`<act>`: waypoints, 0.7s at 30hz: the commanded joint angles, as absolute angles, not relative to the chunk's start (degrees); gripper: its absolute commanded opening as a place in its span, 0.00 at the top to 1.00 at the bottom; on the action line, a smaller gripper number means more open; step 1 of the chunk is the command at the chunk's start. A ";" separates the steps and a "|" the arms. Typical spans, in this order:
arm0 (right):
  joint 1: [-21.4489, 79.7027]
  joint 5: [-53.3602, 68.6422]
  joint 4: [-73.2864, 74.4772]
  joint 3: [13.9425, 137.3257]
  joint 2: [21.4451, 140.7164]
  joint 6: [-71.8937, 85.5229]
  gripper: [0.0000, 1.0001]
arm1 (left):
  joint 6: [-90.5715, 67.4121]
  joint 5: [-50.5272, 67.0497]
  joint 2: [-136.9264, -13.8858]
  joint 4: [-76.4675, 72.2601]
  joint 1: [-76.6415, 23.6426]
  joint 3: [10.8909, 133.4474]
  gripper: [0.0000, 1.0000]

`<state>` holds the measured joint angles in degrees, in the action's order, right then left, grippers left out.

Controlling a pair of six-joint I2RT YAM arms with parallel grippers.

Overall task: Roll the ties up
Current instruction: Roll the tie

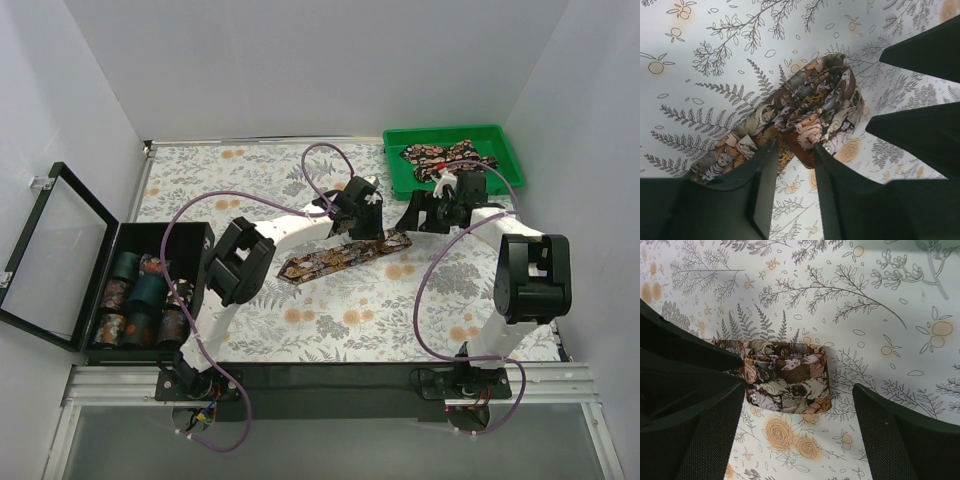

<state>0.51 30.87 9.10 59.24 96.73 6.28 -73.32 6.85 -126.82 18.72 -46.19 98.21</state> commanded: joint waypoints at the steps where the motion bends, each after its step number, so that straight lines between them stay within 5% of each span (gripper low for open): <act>1: 0.53 34.28 5.80 58.27 98.34 6.24 0.21 | -73.13 6.33 -127.17 17.76 -46.14 98.97 0.69; 3: 0.53 35.15 5.71 58.27 99.75 5.71 0.22 | -73.12 6.42 -127.44 17.75 -46.14 98.88 0.76; 21: 0.62 44.56 2.20 56.52 107.31 4.83 0.28 | -73.92 5.71 -128.58 17.58 -45.97 96.59 0.77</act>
<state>0.54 41.60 4.19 58.11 105.58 5.50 -73.56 6.66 -129.12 17.43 -46.17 97.62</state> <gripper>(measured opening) 0.720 0.234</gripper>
